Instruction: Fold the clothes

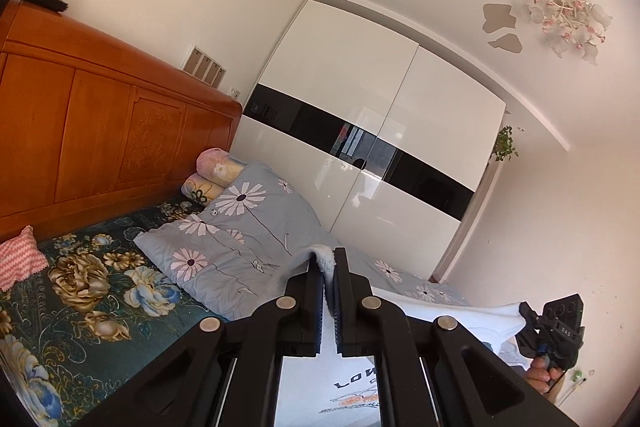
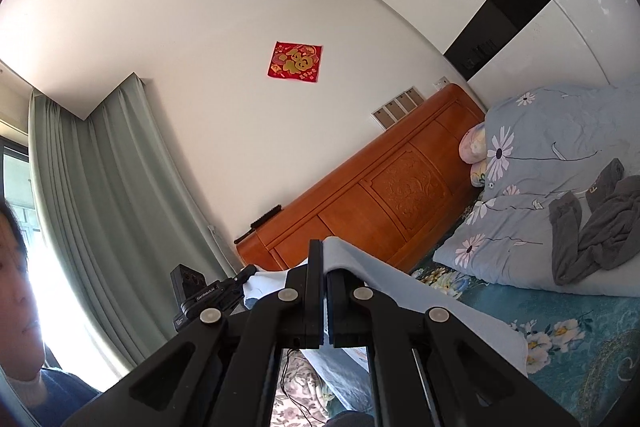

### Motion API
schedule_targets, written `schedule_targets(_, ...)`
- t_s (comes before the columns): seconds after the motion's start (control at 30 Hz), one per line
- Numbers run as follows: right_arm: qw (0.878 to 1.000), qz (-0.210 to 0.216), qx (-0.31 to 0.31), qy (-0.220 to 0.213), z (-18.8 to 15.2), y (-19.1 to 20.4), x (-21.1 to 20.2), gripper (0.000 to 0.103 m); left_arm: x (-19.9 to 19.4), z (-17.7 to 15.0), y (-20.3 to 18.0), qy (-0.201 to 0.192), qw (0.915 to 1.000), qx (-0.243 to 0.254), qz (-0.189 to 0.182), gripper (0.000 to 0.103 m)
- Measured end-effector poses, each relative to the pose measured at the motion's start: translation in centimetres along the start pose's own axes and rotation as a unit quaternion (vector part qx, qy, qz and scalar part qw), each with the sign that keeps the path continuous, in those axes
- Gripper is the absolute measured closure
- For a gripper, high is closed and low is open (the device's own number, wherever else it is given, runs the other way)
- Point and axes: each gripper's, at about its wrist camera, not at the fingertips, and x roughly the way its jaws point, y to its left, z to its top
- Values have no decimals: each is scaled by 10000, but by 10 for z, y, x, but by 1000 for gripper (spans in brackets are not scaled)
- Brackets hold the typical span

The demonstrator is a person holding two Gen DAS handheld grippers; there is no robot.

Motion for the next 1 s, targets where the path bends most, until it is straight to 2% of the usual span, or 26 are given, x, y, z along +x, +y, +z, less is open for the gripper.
schedule_targets(0.07,9999,-86,-81,-54,2,0,-1,102,19,4,2,110,9999,37,47,95)
schedule_targets(0.13,9992,-390,8,-5,6,-15,8,102,56,-4,14,386,9991,-17,180,95)
schedule_targets(0.27,9907,-1212,552,290,-1,-87,36,102,147,-37,53,1150,9915,-340,502,97)
schedule_targets(0.33,9794,-1735,930,449,-13,-138,48,102,199,-73,83,1674,9810,-691,693,98)
schedule_targets(0.43,9562,-2452,1430,719,-34,-210,60,102,268,-137,120,2421,9586,-1127,985,98)
schedule_targets(0.53,9313,-3032,1744,1020,-56,-271,68,102,325,-193,145,2973,9361,-1447,1203,99)
schedule_targets(0.6,9144,-3372,1888,1202,-66,-306,72,102,355,-219,157,3190,9239,-1702,1254,99)
schedule_targets(0.67,9008,-3605,2026,1325,-71,-336,75,102,384,-235,166,3307,9164,-1869,1265,99)
schedule_targets(0.7,8952,-3704,2081,1346,-70,-350,75,102,398,-239,170,3337,9145,-1908,1265,99)
schedule_targets(0.83,8800,-3981,2284,1224,-64,-400,81,102,449,-241,180,3339,9158,-1921,1134,99)
schedule_targets(1.0,8560,-4291,2652,1133,-71,-460,94,102,503,-264,200,3637,9016,-1926,1334,99)
